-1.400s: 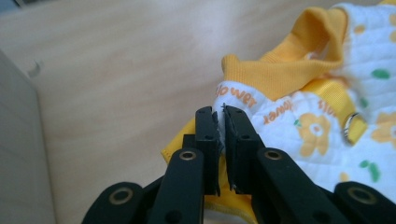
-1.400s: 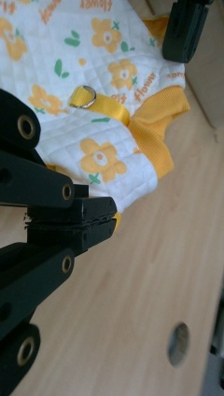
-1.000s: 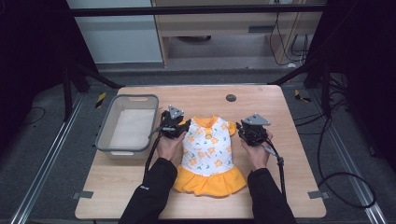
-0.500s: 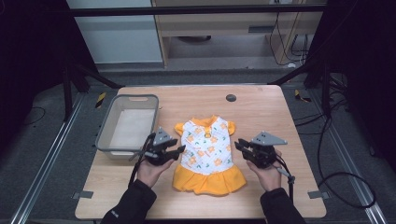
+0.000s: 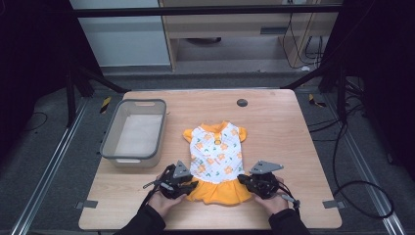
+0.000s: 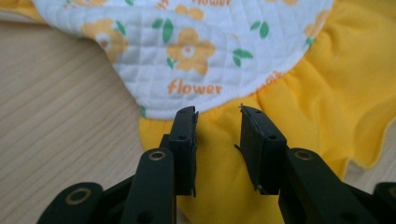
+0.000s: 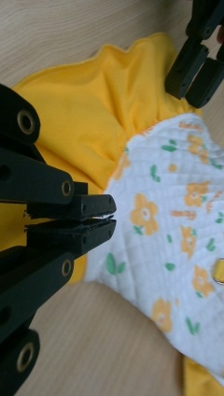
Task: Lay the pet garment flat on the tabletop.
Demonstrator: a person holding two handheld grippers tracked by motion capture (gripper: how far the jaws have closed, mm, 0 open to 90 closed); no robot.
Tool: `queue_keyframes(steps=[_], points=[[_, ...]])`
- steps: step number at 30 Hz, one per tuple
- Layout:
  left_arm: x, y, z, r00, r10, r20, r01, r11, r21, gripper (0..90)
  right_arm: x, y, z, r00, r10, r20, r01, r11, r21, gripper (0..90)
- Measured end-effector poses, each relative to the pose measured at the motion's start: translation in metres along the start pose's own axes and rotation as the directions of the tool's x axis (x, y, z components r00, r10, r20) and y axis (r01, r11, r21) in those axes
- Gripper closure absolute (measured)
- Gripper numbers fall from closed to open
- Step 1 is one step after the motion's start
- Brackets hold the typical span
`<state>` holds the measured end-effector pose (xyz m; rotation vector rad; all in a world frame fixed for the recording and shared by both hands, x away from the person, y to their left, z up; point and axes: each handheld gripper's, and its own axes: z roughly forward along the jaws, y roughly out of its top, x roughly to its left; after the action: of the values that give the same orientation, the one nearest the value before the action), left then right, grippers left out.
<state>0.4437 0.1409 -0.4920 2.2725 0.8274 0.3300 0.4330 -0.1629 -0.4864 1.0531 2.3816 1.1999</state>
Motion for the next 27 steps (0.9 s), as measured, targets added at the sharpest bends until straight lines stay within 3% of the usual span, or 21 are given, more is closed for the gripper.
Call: queue_keyframes(steps=[5,7,13,15,17,19,21,23,27], points=[[-0.001,-0.004,-0.003,0.9999,0.01,-0.001,-0.01,0.9999,0.006,66.1,0.006,-0.014,0.006,1.0,0.0,-0.001,0.0,0.998,0.063,86.5],[-0.003,-0.006,-0.006,0.9997,0.024,-0.007,-0.024,0.9996,0.015,66.0,0.009,-0.015,0.004,1.0,-0.004,-0.004,0.004,0.998,0.068,86.4],[-0.005,-0.008,-0.015,1.0,0.005,0.008,-0.005,0.9999,0.016,65.8,0.02,-0.019,0.001,0.9986,-0.006,-0.053,0.01,0.996,0.088,86.6],[-0.003,-0.004,-0.021,1.0,-0.005,0.003,0.006,0.9996,-0.029,65.8,0.021,-0.015,-0.002,0.9981,-0.007,-0.062,0.011,0.998,0.056,87.1],[0.004,0.007,-0.031,0.9996,-0.025,-0.01,0.024,0.9944,-0.103,66.1,0.019,-0.01,-0.006,0.9984,-0.016,-0.055,0.016,1.0,0.008,88.9],[0.012,0.016,-0.032,0.9987,-0.049,-0.014,0.047,0.99,-0.133,68.2,0.014,-0.002,-0.008,0.9992,-0.018,-0.037,0.017,0.999,-0.028,89.9],[0.02,0.026,-0.028,0.9972,-0.072,-0.022,0.067,0.9857,-0.154,70.7,0.008,0.005,-0.004,0.9996,-0.005,-0.026,0.004,0.998,-0.055,90.0],[0.025,0.034,-0.018,0.9965,-0.081,-0.02,0.078,0.9868,-0.142,72.0,0.001,0.011,0.005,0.9998,0.003,-0.019,-0.004,0.998,-0.056,90.0],[0.037,0.047,0.015,0.9943,-0.09,-0.057,0.084,0.9913,-0.101,72.1,-0.006,0.012,0.026,1.0,0.005,0.002,-0.005,1.0,-0.013,90.0]])
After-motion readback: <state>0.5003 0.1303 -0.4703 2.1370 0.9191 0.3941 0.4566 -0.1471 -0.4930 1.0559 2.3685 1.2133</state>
